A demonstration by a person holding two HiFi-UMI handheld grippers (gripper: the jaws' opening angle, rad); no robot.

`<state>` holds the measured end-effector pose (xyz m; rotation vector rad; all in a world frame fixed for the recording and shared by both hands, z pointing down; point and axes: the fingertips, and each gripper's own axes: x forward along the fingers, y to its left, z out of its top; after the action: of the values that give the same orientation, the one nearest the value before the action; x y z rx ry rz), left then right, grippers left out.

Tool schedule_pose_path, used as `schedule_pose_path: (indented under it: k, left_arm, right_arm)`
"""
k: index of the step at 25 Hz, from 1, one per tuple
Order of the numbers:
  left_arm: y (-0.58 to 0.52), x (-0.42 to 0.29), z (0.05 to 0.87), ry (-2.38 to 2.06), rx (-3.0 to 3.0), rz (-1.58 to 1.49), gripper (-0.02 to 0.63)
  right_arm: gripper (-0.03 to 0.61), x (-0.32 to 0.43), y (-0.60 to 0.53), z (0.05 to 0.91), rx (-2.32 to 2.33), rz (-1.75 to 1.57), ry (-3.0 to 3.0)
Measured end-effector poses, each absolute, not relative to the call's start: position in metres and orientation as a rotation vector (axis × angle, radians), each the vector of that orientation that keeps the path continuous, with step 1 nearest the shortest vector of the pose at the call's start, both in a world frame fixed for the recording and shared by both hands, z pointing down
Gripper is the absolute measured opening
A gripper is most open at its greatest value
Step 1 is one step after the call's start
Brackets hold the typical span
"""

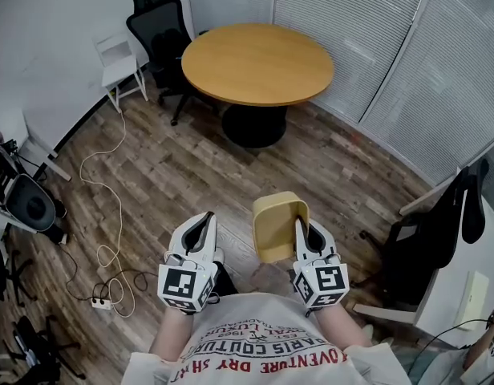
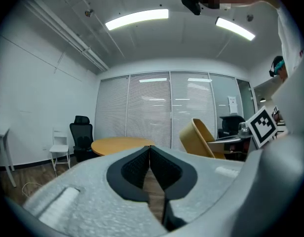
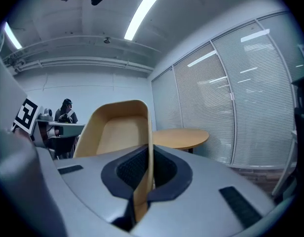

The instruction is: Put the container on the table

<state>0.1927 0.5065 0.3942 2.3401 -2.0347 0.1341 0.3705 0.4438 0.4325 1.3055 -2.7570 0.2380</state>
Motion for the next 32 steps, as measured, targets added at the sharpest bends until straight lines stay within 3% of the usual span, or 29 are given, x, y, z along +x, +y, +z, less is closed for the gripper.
schedule_pose_path:
  k: [14,32]
  left_arm:
    - [0.457,0.133,0.402,-2.000,2.354,0.169,0.011]
    - [0.342,-0.056,0.381,-1.963,2.442,0.212,0.011]
  right_arm:
    - [0.011,0.312,0.396,0.453,1.332,0.312,-2.695]
    - [0.011,0.128,0.286,0.448,1.399,0.300,-2.608]
